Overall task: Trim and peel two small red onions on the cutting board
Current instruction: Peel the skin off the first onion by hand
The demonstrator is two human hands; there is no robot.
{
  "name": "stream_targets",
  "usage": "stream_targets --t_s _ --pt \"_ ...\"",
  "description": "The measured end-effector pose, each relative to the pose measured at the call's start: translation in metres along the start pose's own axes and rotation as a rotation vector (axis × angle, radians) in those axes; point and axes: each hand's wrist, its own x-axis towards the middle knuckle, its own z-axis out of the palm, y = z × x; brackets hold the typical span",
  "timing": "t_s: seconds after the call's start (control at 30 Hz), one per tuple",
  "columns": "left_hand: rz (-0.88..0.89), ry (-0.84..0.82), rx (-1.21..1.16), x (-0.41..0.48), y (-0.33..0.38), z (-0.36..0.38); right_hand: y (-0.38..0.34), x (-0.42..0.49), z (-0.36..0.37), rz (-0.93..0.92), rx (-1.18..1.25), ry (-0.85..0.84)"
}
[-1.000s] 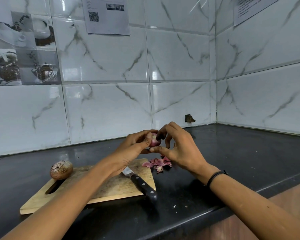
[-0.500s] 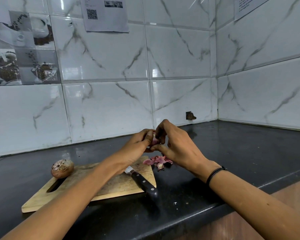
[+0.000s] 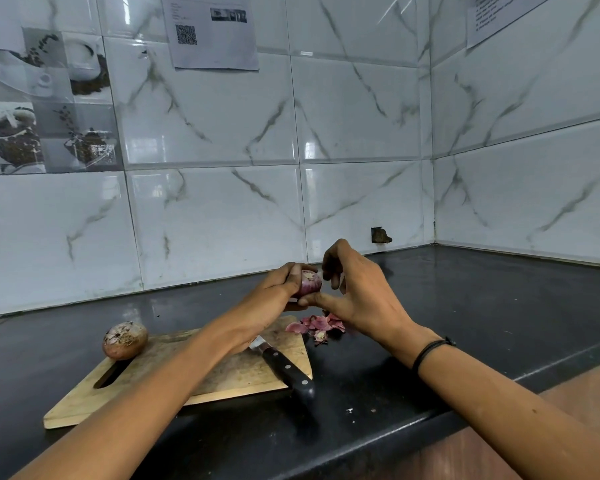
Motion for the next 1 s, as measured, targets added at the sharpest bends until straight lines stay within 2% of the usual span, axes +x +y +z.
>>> stream_targets --t_s 0.4,0.6,0.83,1.0 --pt "0.061 -0.024 0.092 0.0005 0.0034 0.0017 -0.0047 0.0008 0.0027 -0.089 0.007 -0.077" --pt "0.051 -0.034 0.066 0.0021 0.0017 0.0018 -0.0035 0.0000 0.0038 -0.102 -0.034 -0.108" --pt "0.018 0.000 -0.011 0.0026 -0.0014 -0.0017 -0.0001 0.0003 0.0006 0.039 0.013 -0.006" --pt "0.026 0.012 -0.004 0.0016 -0.0011 -0.0039 -0.0002 0.0001 0.0004 0.024 0.004 -0.020"
